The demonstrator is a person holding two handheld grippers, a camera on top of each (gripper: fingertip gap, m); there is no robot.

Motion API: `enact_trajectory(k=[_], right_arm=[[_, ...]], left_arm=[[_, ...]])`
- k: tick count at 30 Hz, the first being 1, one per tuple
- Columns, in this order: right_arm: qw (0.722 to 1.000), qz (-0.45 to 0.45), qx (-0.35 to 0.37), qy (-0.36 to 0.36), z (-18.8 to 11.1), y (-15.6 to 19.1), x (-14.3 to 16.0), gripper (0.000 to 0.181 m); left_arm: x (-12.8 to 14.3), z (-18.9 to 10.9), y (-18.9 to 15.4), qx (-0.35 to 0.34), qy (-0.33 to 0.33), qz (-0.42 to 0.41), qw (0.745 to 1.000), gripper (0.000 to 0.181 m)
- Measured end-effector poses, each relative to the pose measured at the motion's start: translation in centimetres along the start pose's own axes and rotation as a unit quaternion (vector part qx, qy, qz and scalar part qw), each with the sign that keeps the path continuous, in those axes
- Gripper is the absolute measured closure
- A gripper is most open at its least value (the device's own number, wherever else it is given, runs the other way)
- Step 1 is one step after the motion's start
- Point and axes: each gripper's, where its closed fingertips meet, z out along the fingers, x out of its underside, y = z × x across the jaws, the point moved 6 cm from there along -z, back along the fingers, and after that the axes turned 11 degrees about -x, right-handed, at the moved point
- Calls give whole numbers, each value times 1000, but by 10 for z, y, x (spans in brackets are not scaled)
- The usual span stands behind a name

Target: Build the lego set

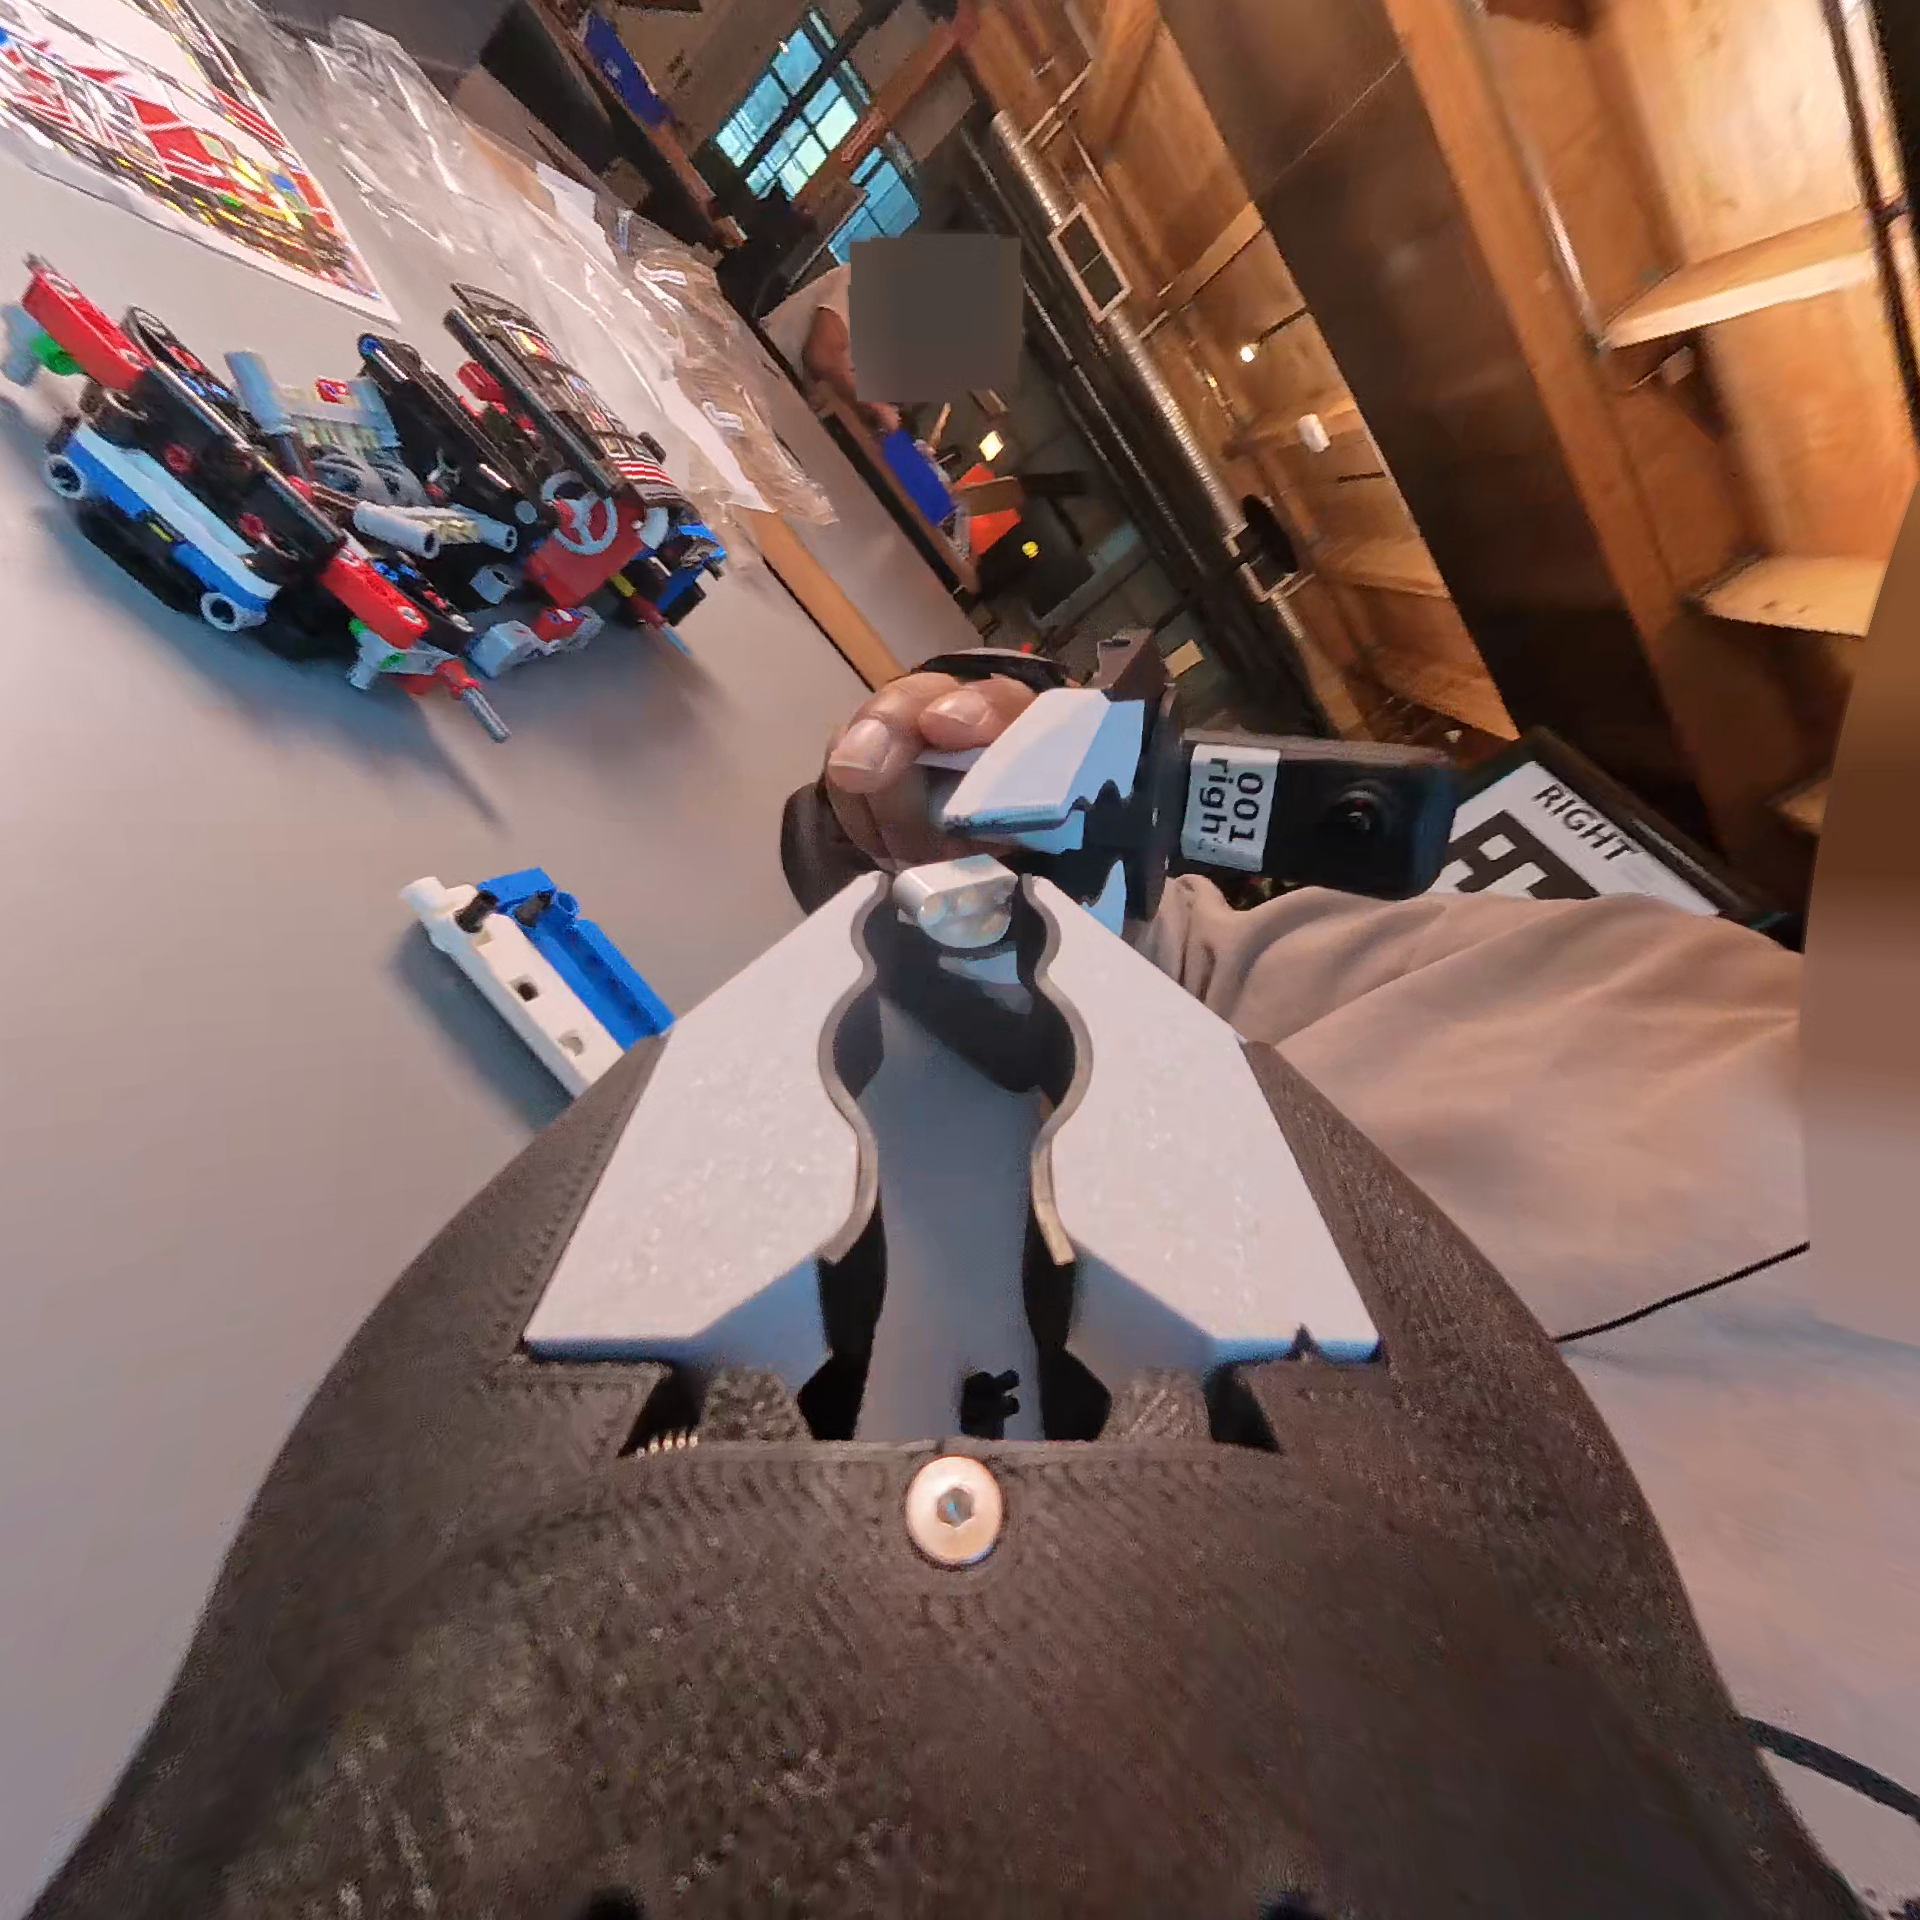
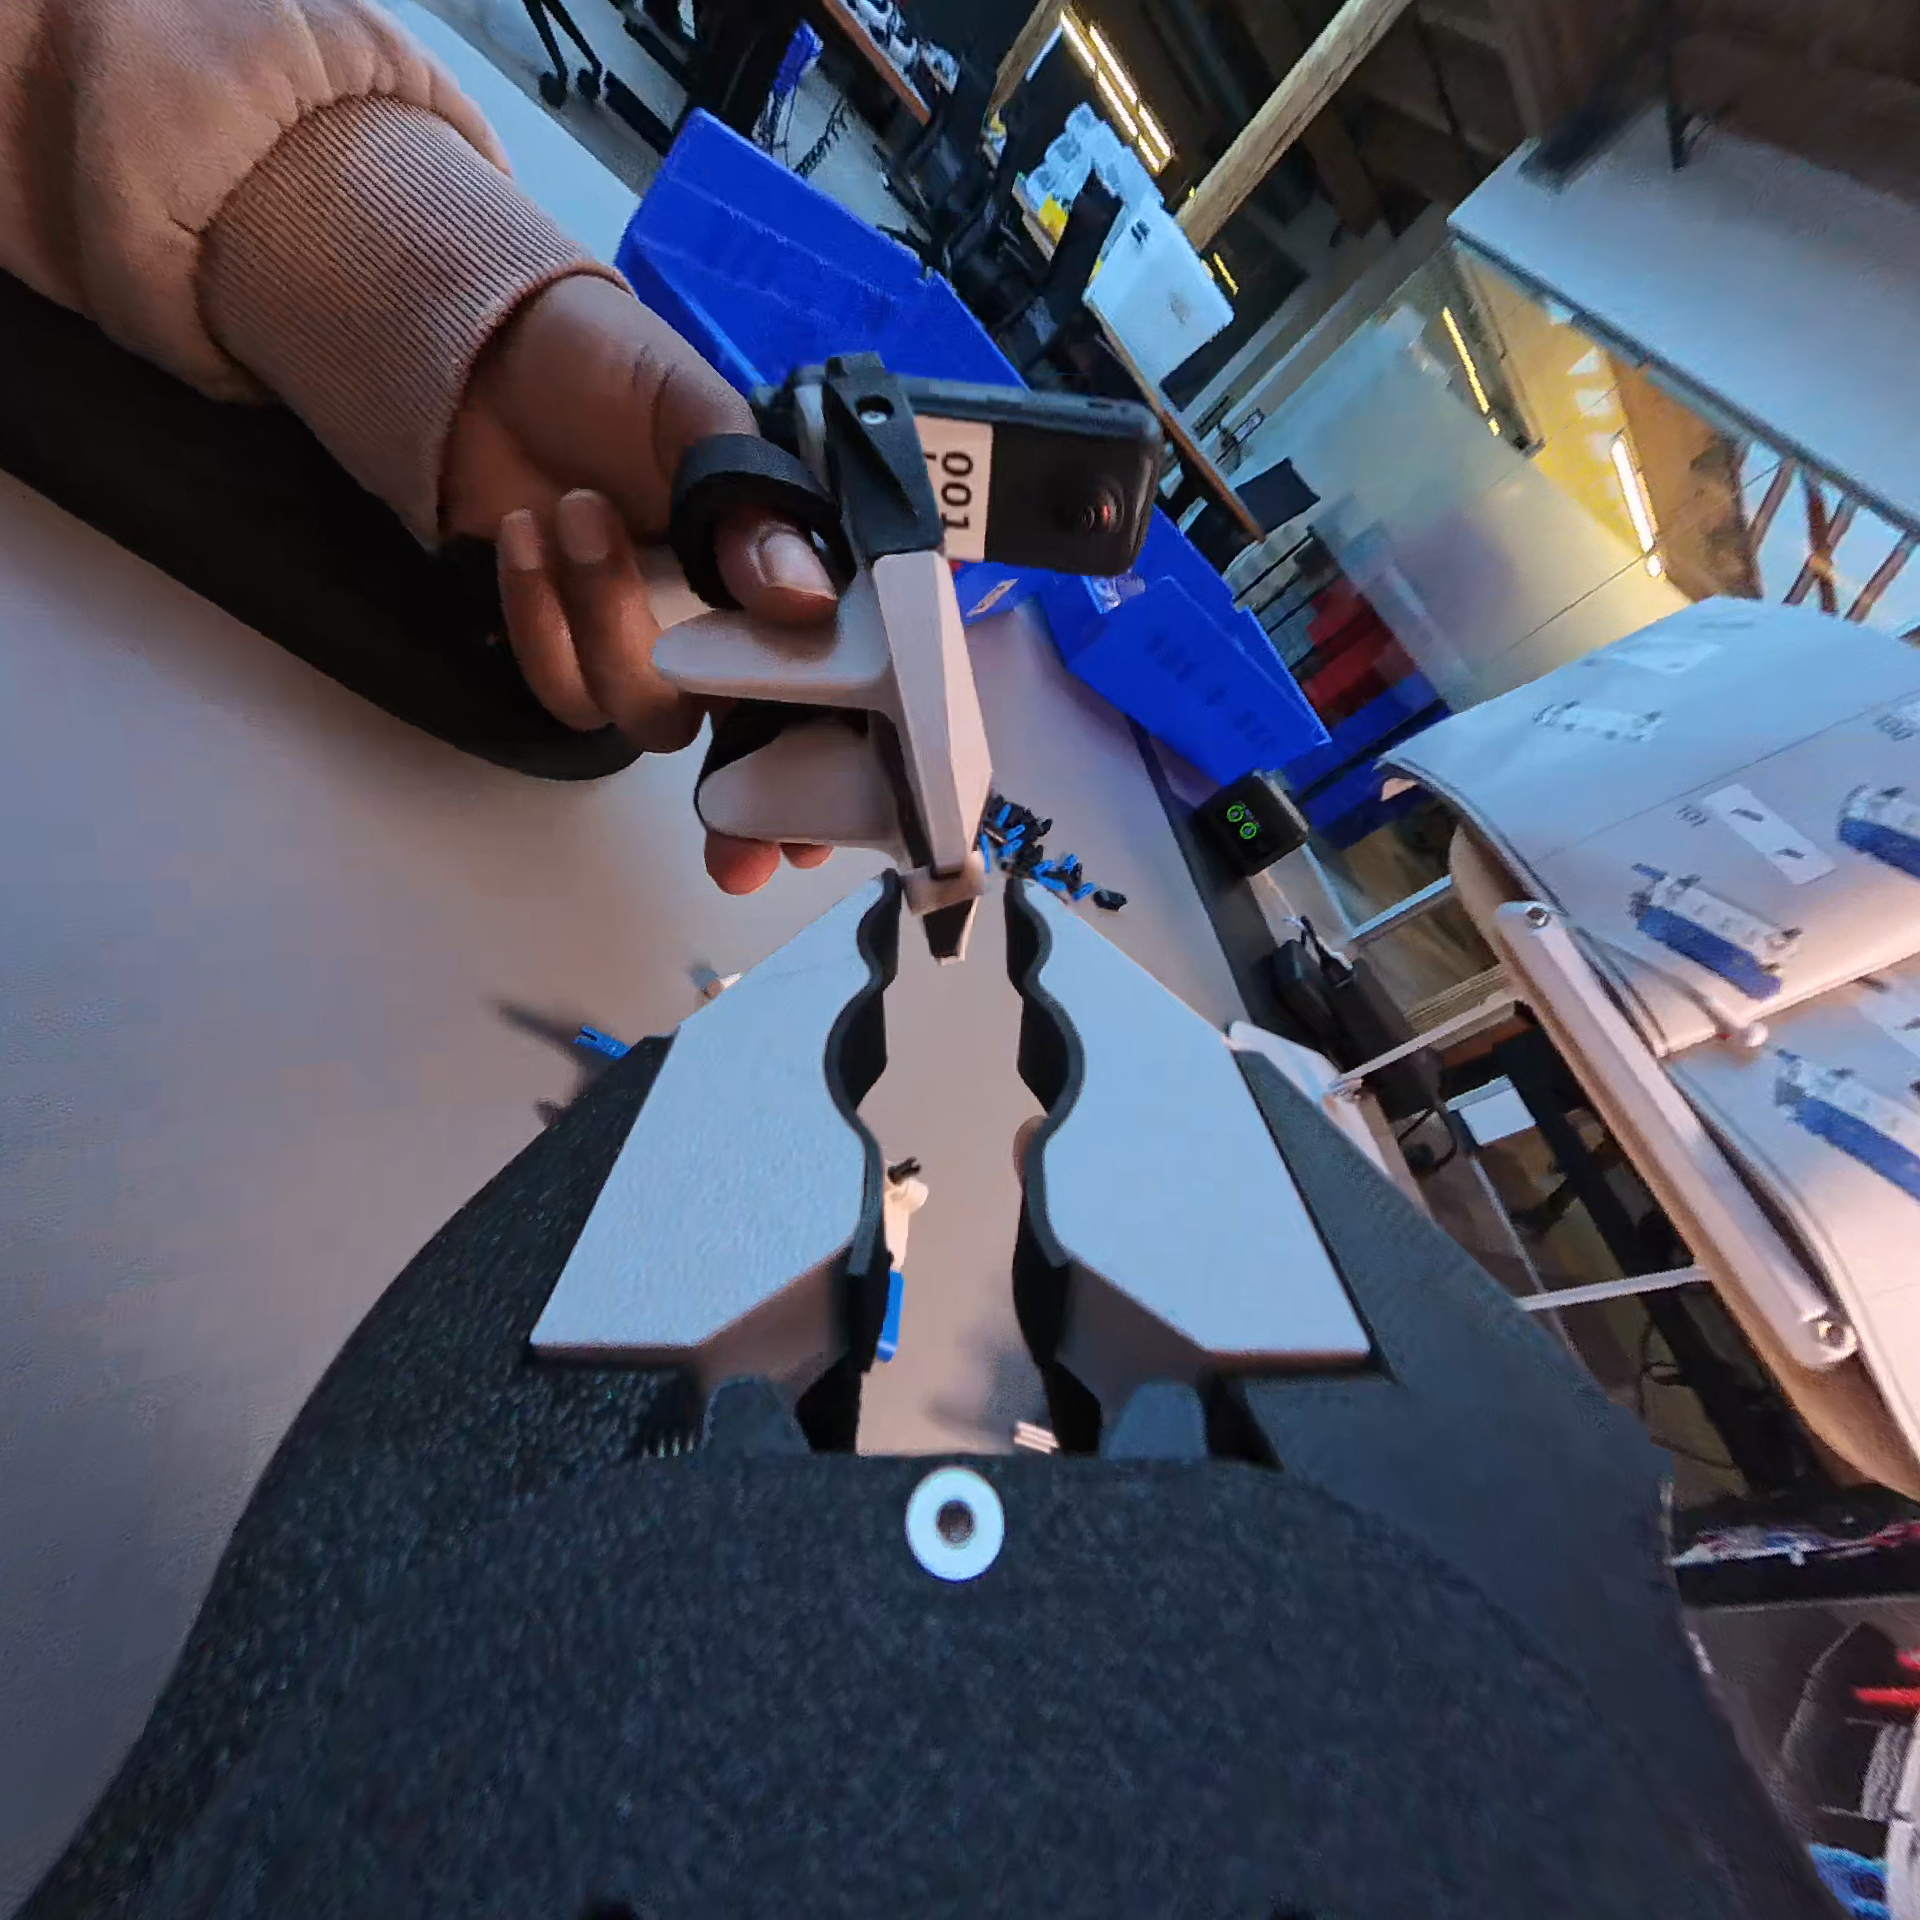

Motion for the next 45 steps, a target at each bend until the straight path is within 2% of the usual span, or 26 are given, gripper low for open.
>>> enact_trajectory(k=[8, 10, 14, 17, 21, 26, 30, 35, 39, 41, 43, 45], right_arm=[[999, -38, -8, -8, -3, 1, -10, 168], [999, -36, -10, -14, -2, 0, -12, 161], [997, -62, -29, -19, -2, 3, -20, 168], [998, -47, -37, -5, -2, 0, -18, 167], [997, -42, -36, 48, 0, -5, -11, 167], [994, -62, -46, 84, 6, -2, -9, 168], [989, -83, -32, 115, 10, -1, -4, 168], [985, -120, -9, 120, 11, 2, -7, 168], [989, -116, 0, 88, 9, 3, -12, 167], [997, -46, -39, 43, 4, 0, -14, 163], [990, 51, -132, 22, -5, -6, -7, 146], [968, 88, -222, 78, -12, -14, 19, 146]], left_arm=[[1, -2, -4, 71, 20, -61, 995, 162], [2, -1, -6, 88, 31, -67, 993, 161], [4, 0, -11, 116, 37, -79, 989, 161], [3, -1, -10, 94, 26, -60, 993, 161], [-2, -4, -8, 7, 2, 26, 1000, 147], [-2, -2, -6, -61, 9, 77, 995, 158], [-2, -1, -3, -106, 15, 106, 989, 158], [-3, -2, -5, -105, 25, 138, 985, 159], [-3, -5, -11, -77, 23, 178, 981, 159], [-4, -8, -13, -69, 18, 196, 978, 159], [-7, -14, -11, -81, 14, 214, 973, 159], [-9, -21, -7, -107, 17, 236, 966, 159]])
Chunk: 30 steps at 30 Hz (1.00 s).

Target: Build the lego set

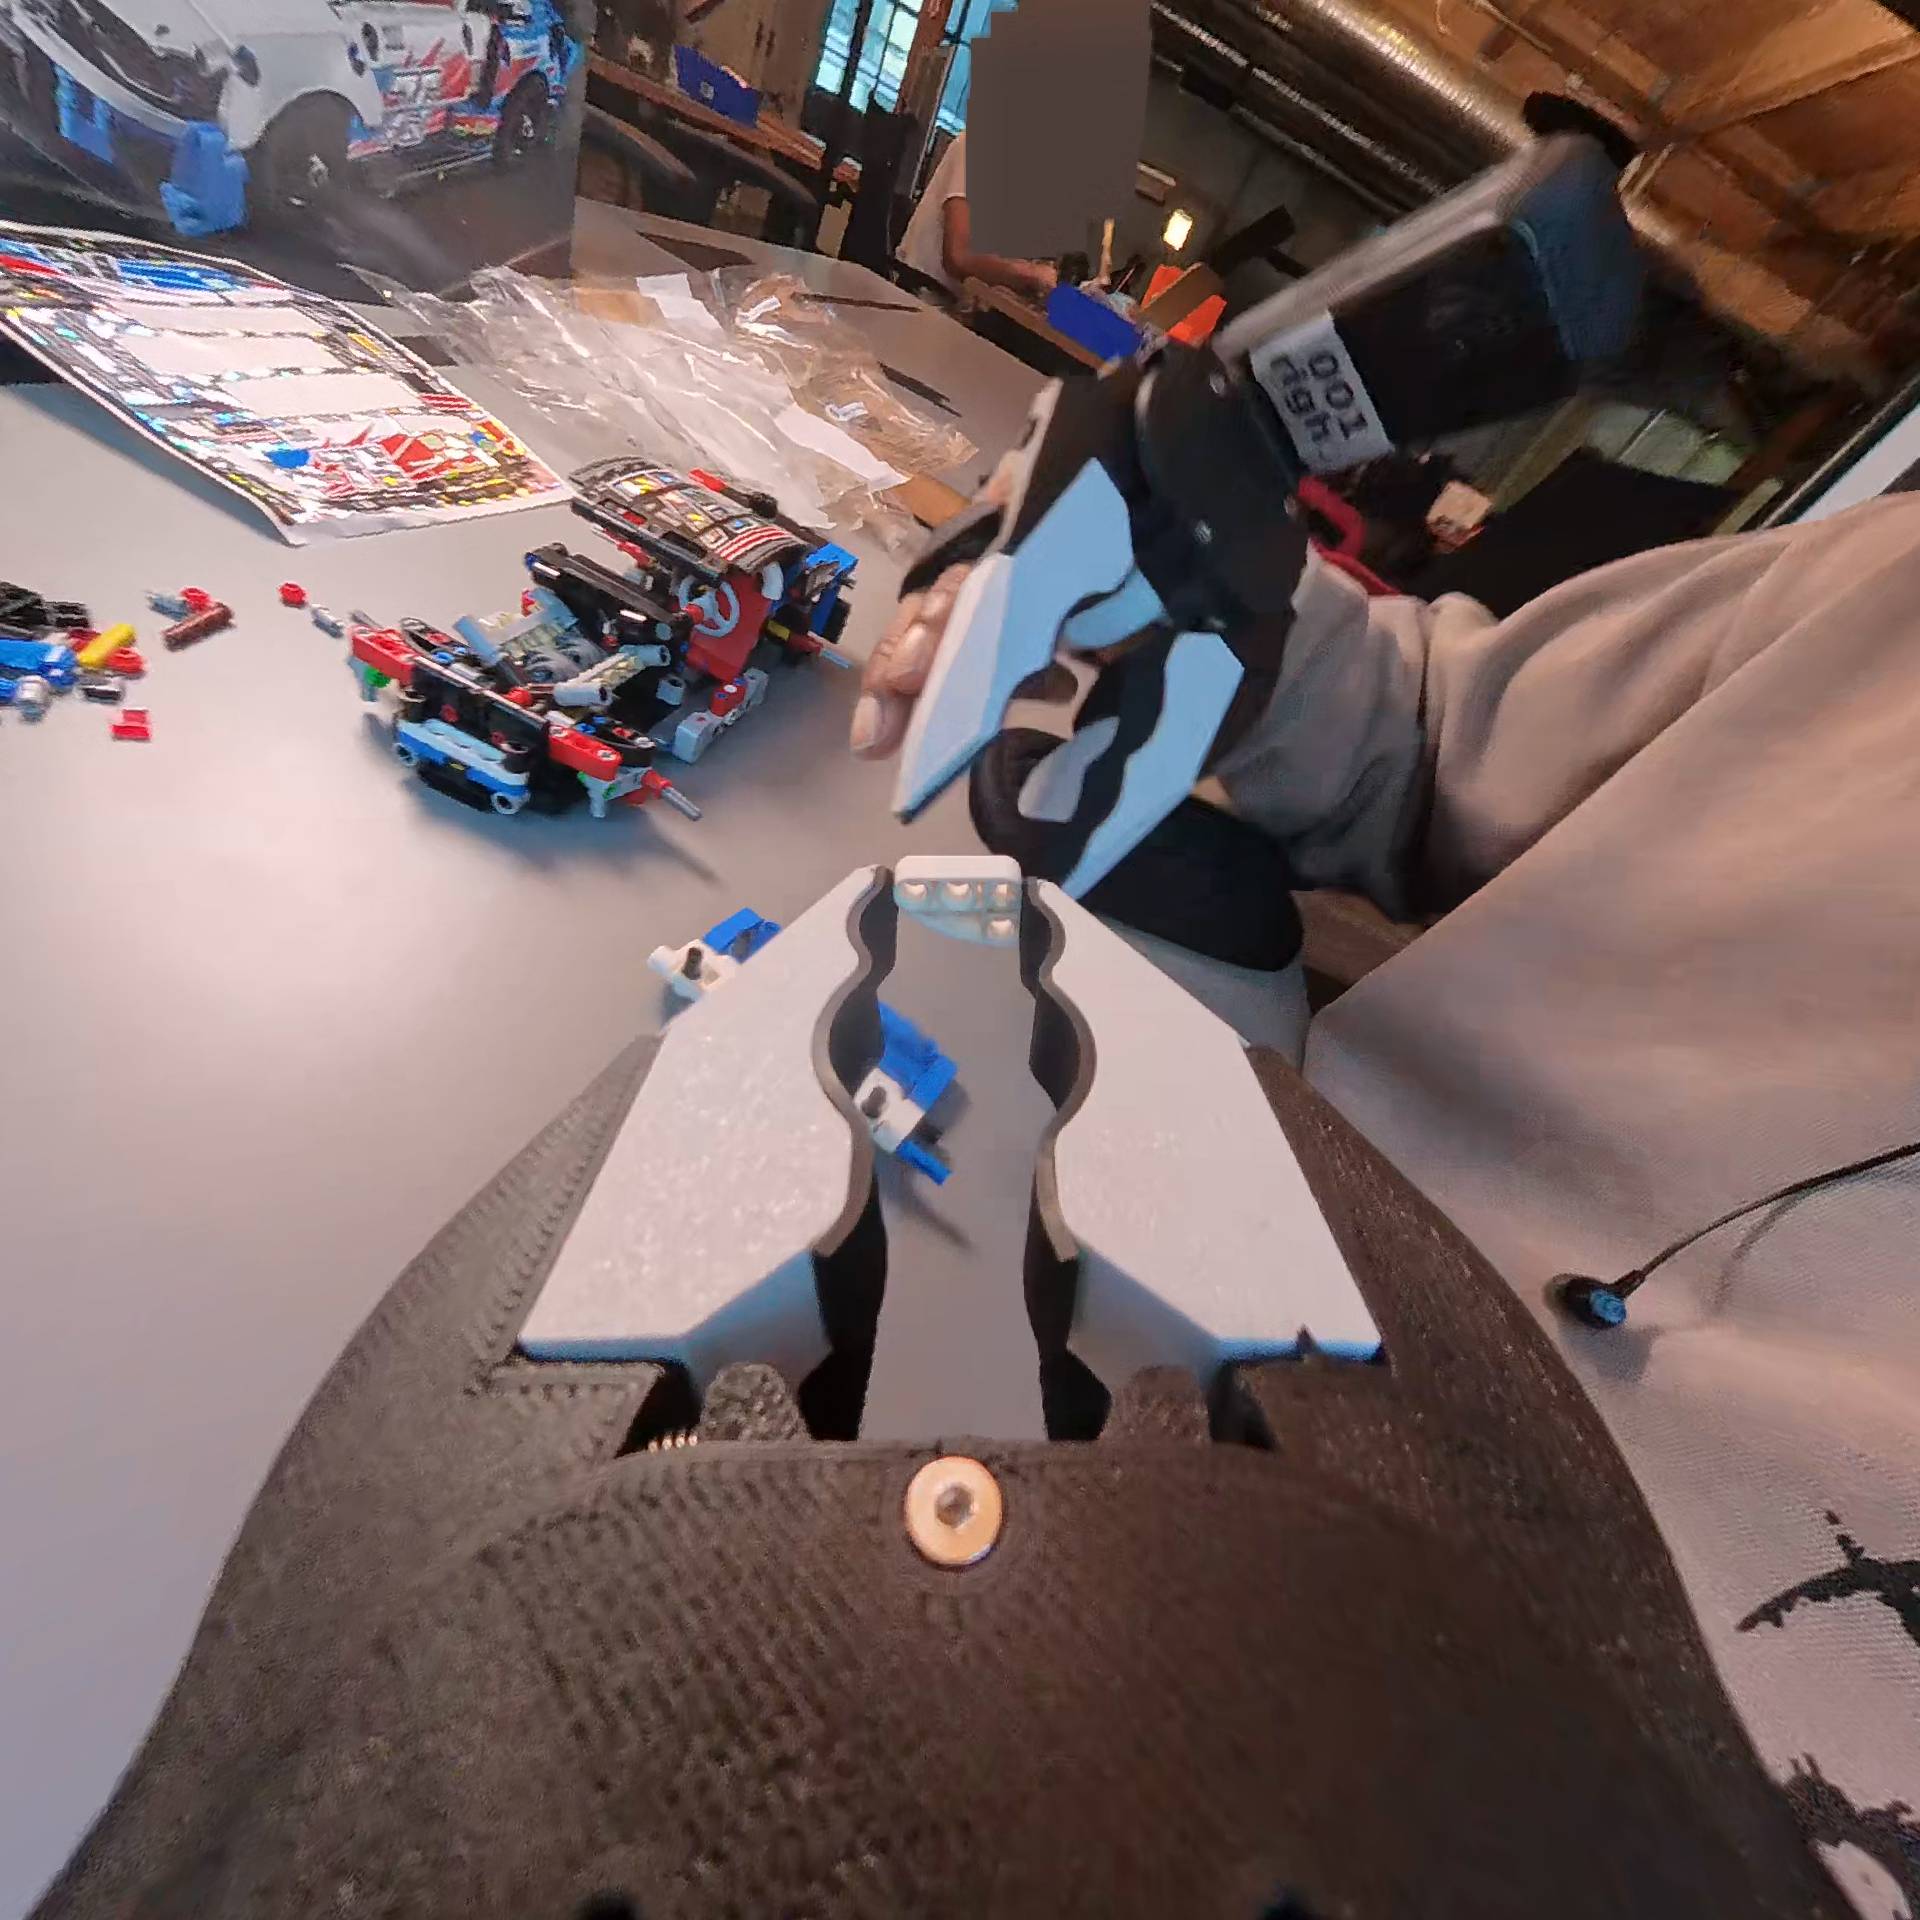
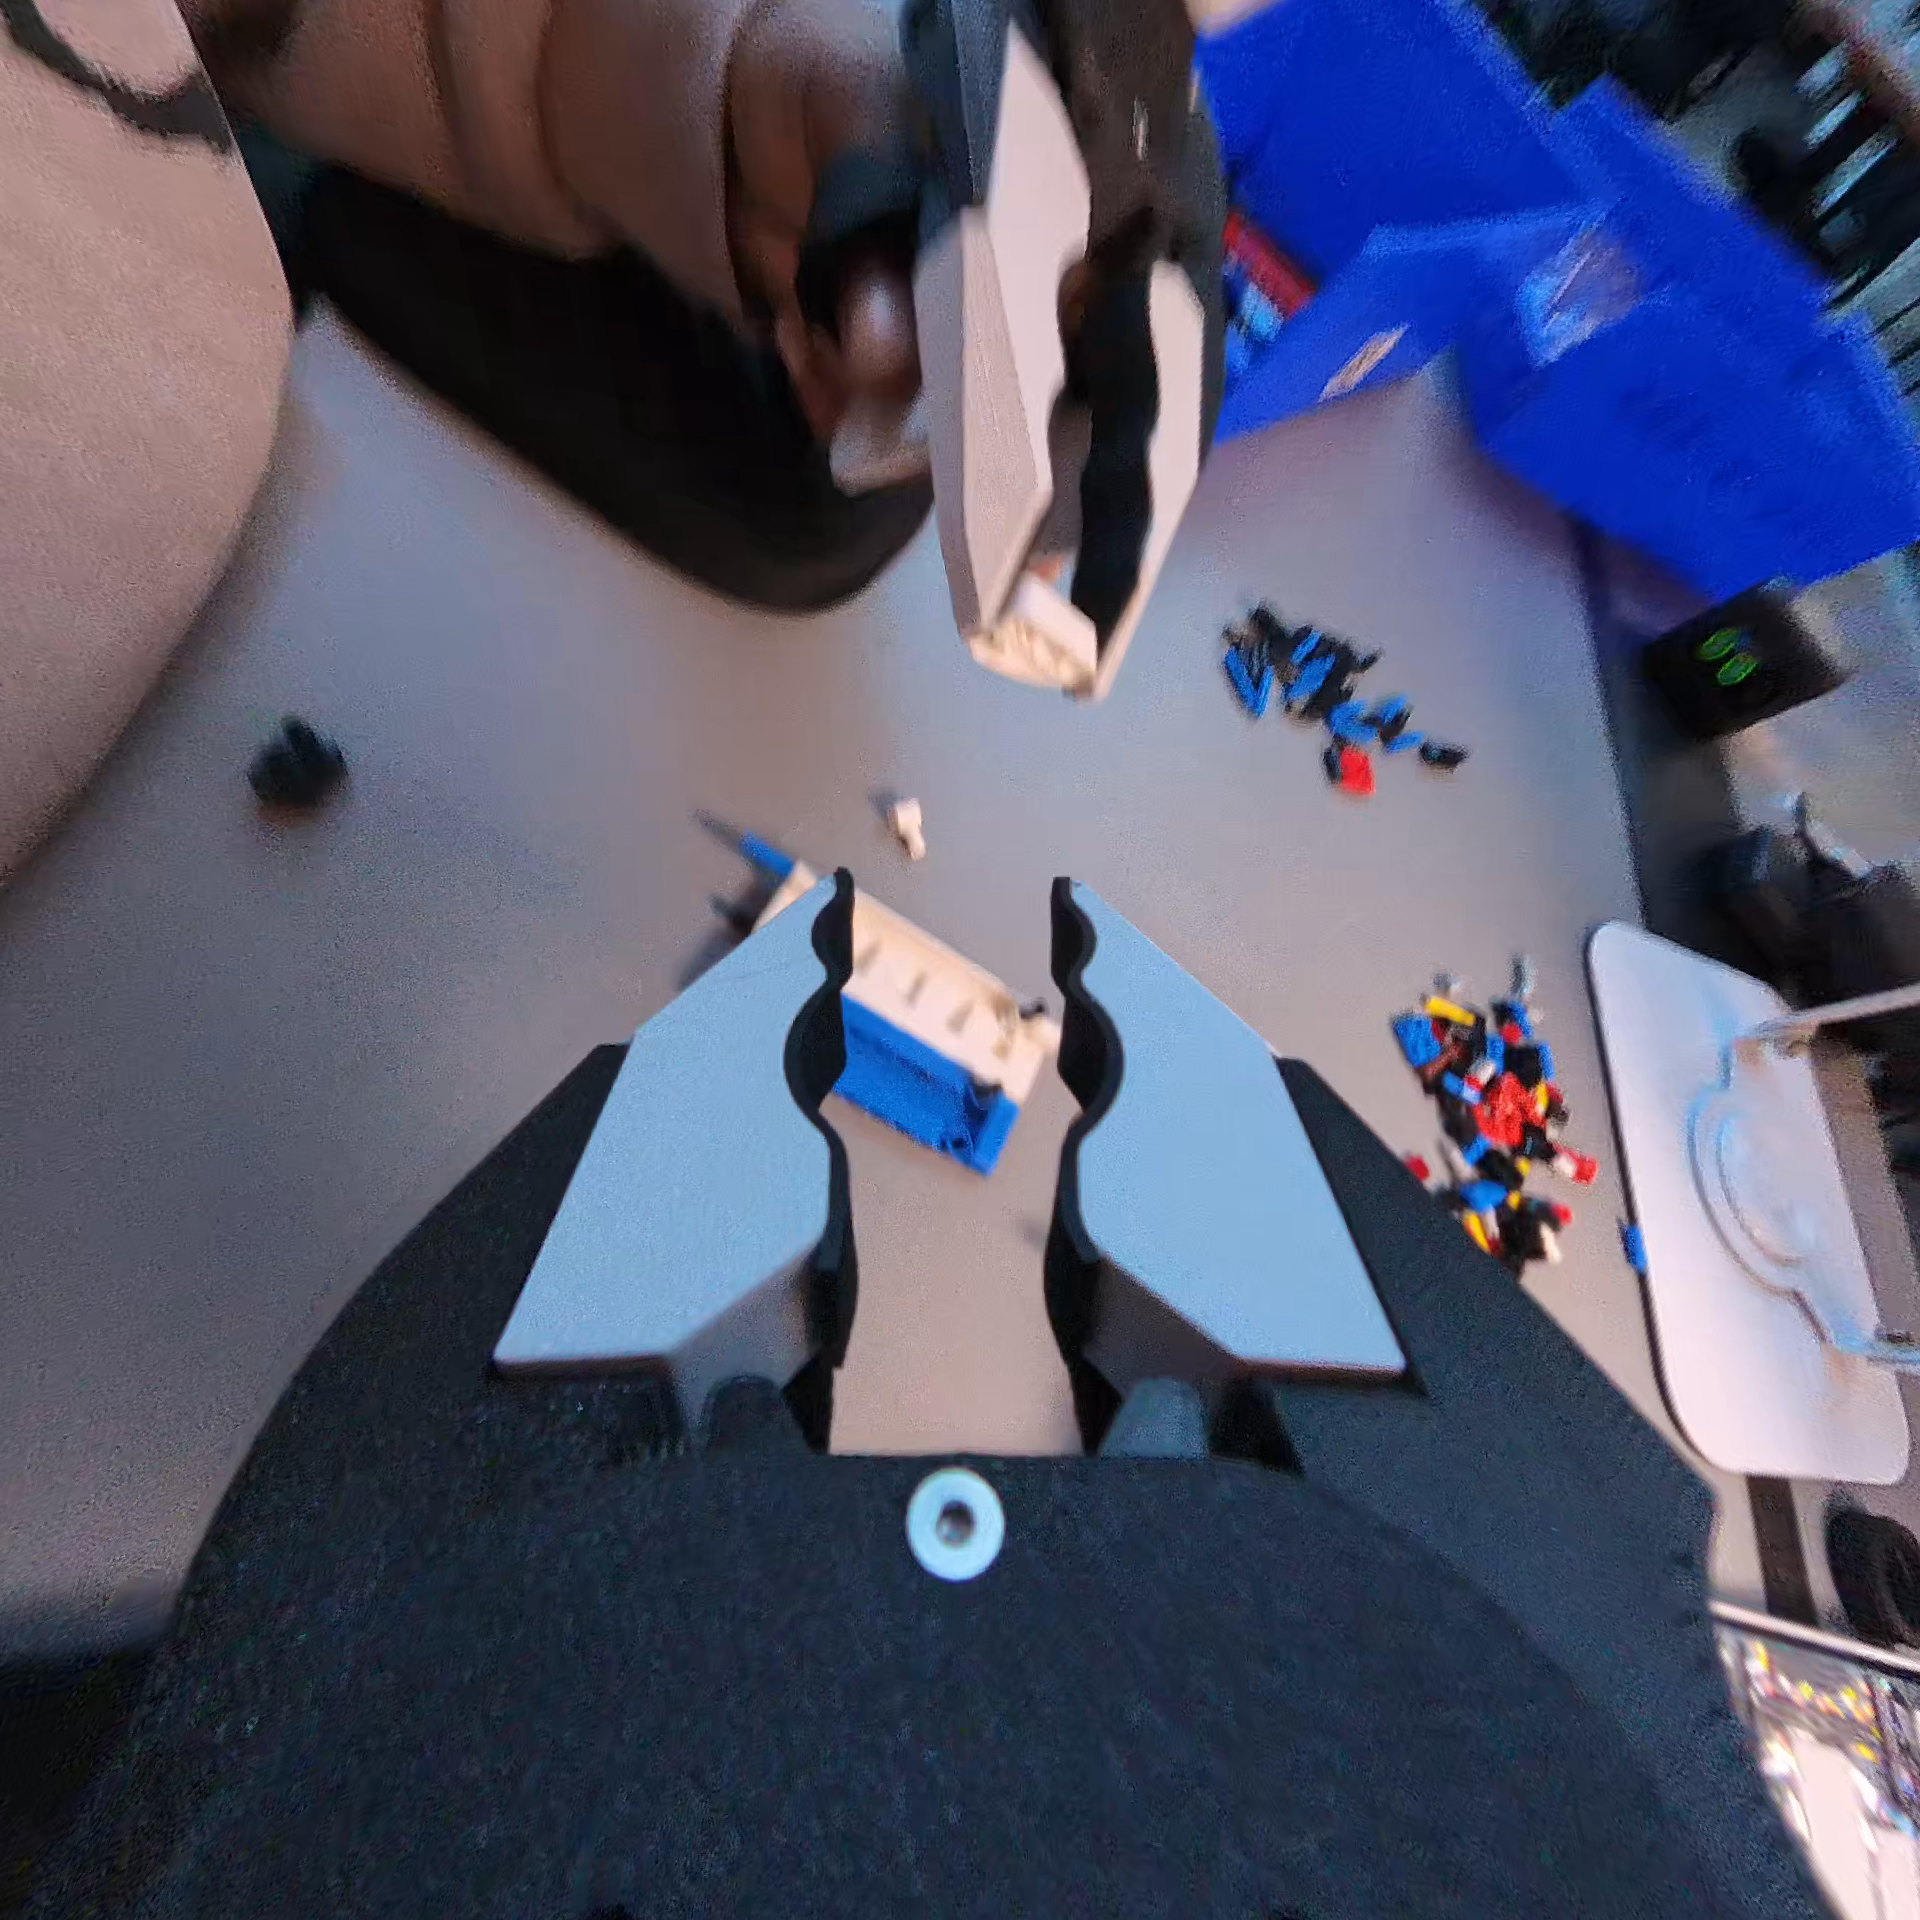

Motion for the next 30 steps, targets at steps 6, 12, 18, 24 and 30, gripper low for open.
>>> enact_trajectory(k=[6, 12, 18, 24, 30], right_arm=[[968, -10, -199, 151, 27, -41, 35, 141], [899, -37, -382, 212, 73, -36, 32, 143], [884, -17, -419, 206, 72, -23, 32, 171], [946, 112, -295, 79, 42, -13, 38, 181], [973, 211, -55, -79, 8, -1, 38, 181]], left_arm=[[9, 3, 10, -41, 28, 37, 998, 159], [7, -3, 17, -61, 15, 47, 997, 160], [8, -10, 19, -53, 7, 44, 998, 159], [11, -5, 9, -25, 16, 62, 998, 159], [12, 1, 3, -3, 12, 84, 996, 159]])
